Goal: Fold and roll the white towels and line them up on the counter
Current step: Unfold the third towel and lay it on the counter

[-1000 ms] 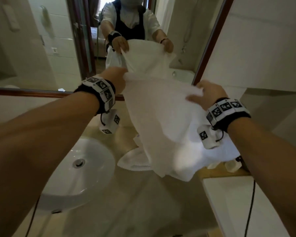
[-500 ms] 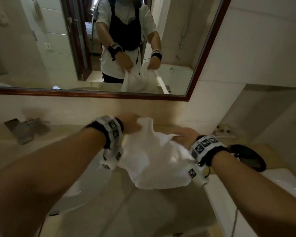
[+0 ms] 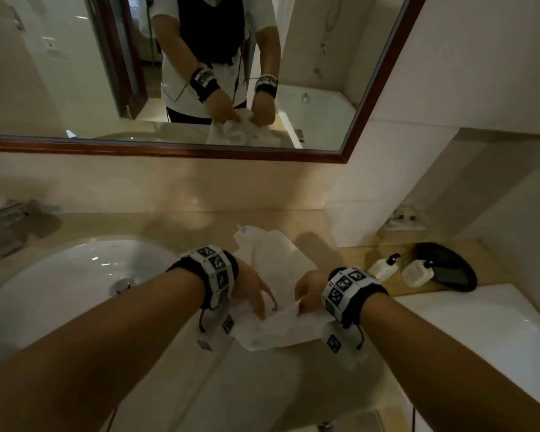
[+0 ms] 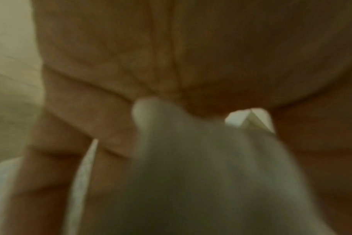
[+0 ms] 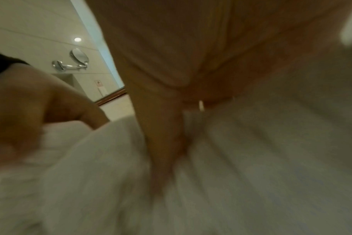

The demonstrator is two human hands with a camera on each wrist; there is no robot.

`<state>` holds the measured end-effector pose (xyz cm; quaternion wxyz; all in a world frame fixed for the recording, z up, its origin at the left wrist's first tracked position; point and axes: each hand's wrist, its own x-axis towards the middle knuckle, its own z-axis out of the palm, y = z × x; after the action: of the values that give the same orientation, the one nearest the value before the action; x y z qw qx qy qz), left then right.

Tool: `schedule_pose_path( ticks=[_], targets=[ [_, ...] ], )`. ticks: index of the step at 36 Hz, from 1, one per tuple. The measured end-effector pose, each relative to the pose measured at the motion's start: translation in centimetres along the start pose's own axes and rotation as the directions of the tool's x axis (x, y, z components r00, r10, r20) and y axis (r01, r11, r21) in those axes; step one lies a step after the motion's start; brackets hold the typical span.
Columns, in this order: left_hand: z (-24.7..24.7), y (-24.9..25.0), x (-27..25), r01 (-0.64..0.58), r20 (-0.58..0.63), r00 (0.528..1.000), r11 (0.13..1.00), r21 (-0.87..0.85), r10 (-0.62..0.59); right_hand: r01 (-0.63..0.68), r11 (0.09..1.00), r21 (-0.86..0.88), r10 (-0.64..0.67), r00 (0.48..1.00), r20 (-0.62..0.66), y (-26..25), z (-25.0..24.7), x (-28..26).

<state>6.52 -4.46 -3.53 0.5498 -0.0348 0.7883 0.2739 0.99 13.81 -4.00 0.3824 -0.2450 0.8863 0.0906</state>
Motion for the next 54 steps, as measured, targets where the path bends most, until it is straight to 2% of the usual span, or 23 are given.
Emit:
schedule_pose_path(
  ticks=[2, 4, 6, 9, 11, 12, 15, 19, 21, 24, 27, 30, 33, 37, 39, 42, 44, 47, 49, 51, 52, 53, 54],
  targets=[
    [-1.7, -1.0, -0.3, 0.024, 0.056, 0.998, 0.967, -0.253, -0.01, 0.018, 0.998, -0.062, -0.009, 0.99, 0.139, 1.6, -1.0, 2.1],
    [-3.7, -1.7, -0.9, 0.016, 0.049, 0.999, 0.935, -0.354, 0.002, 0.024, 1.0, -0.015, -0.02, 0.973, 0.228, 2.7, -2.8, 3.4],
    [-5.7, -2.2, -1.0, -0.008, -0.182, 0.982, 0.952, -0.306, -0.05, -0.028, 0.954, 0.298, -0.063, 0.954, 0.293, 2.7, -4.8, 3.5],
    [-8.0, -2.9, 1.0, 0.028, -0.54, 0.836, 0.99, -0.14, -0.099, -0.062, 0.864, 0.499, 0.046, 0.998, 0.044, 2.9, -6.7, 6.2],
    [-8.8, -2.8, 2.9, 0.069, -0.63, 0.772, 0.997, -0.045, -0.082, -0.066, 0.92, 0.386, 0.139, 0.976, -0.165, 3.8, -6.5, 9.2],
    [-8.8, -2.6, 3.7, 0.056, -0.641, 0.763, 0.996, -0.064, -0.085, -0.094, 0.935, 0.342, 0.171, 0.965, -0.2, 4.4, -5.9, 10.7],
    [-8.4, -1.6, 6.4, -0.006, -0.613, 0.785, 0.989, -0.149, -0.088, -0.102, 0.931, 0.35, 0.146, 0.984, -0.103, 4.7, -3.5, 12.9],
    [-7.3, 0.7, 7.4, -0.051, -0.601, 0.799, 0.997, -0.058, 0.006, 0.094, 0.883, 0.459, -0.114, 0.993, 0.015, 2.8, -3.4, 11.5],
    [-6.8, 1.4, 7.1, -0.046, -0.543, 0.84, 0.998, -0.034, 0.02, 0.142, 0.812, 0.566, -0.185, 0.983, 0.019, 2.6, -4.2, 10.8],
    [-6.2, 0.9, 6.5, -0.094, -0.407, 0.912, 0.991, -0.092, 0.048, 0.103, 0.633, 0.767, -0.149, 0.989, -0.009, 2.9, -4.9, 11.2],
    [-5.8, 0.2, 5.7, -0.176, -0.307, 0.941, 0.981, -0.084, 0.143, 0.138, 0.718, 0.682, -0.092, 0.99, -0.104, 2.8, -5.0, 12.8],
    [-5.8, 0.2, 4.9, -0.21, -0.251, 0.947, 0.978, -0.018, 0.199, 0.094, 0.801, 0.592, -0.139, 0.99, 0.031, 0.8, -4.7, 13.5],
    [-5.9, -0.9, 4.4, -0.193, -0.248, 0.949, 0.98, 0.037, 0.197, 0.102, 0.941, 0.322, -0.14, 0.985, 0.097, -0.8, -3.4, 14.9],
    [-5.4, -3.0, 4.1, -0.197, -0.332, 0.922, 0.98, 0.034, 0.197, 0.119, 0.937, 0.33, -0.18, 0.97, 0.162, -1.0, -1.9, 15.1],
    [-5.5, -3.9, 3.6, -0.195, -0.373, 0.909, 0.981, 0.008, 0.184, 0.092, 0.888, 0.45, -0.162, 0.98, 0.119, -1.1, -3.1, 13.1],
    [-6.8, -4.9, 2.0, -0.174, -0.475, 0.868, 0.984, -0.023, 0.143, 0.089, 0.841, 0.533, -0.068, 0.996, -0.059, 1.2, -6.1, 11.3],
    [-8.0, -5.3, 0.0, -0.183, -0.552, 0.82, 0.983, 0.003, 0.155, 0.104, 0.739, 0.665, 0.024, 0.983, -0.18, 3.9, -8.3, 10.0],
    [-9.5, -6.5, -2.4, -0.308, -0.716, 0.682, 0.946, -0.1, 0.147, 0.266, 0.276, 0.924, 0.144, 0.939, -0.313, 7.4, -11.2, 6.9],
    [-10.0, -7.1, -2.8, -0.35, -0.821, 0.56, 0.93, -0.108, 0.115, 0.401, 0.117, 0.908, 0.269, 0.868, -0.418, 9.0, -12.7, 5.7],
    [-10.2, -7.7, -1.8, -0.281, -0.89, 0.455, 0.953, -0.115, 0.027, 0.435, 0.071, 0.897, 0.326, 0.84, -0.434, 9.7, -13.4, 5.6],
    [-10.1, -7.8, -1.2, -0.225, -0.894, 0.446, 0.96, -0.168, -0.052, 0.411, 0.061, 0.909, 0.315, 0.857, -0.408, 9.8, -13.6, 5.4],
    [-9.9, -8.1, -0.5, -0.139, -0.88, 0.461, 0.97, -0.199, -0.114, 0.348, 0.092, 0.933, 0.304, 0.882, -0.359, 9.9, -13.4, 5.8],
    [-9.5, -8.6, 0.4, -0.007, -0.835, 0.519, 0.975, -0.22, -0.185, 0.271, 0.152, 0.95, 0.272, 0.913, -0.304, 9.7, -13.0, 5.9]
  ],
)
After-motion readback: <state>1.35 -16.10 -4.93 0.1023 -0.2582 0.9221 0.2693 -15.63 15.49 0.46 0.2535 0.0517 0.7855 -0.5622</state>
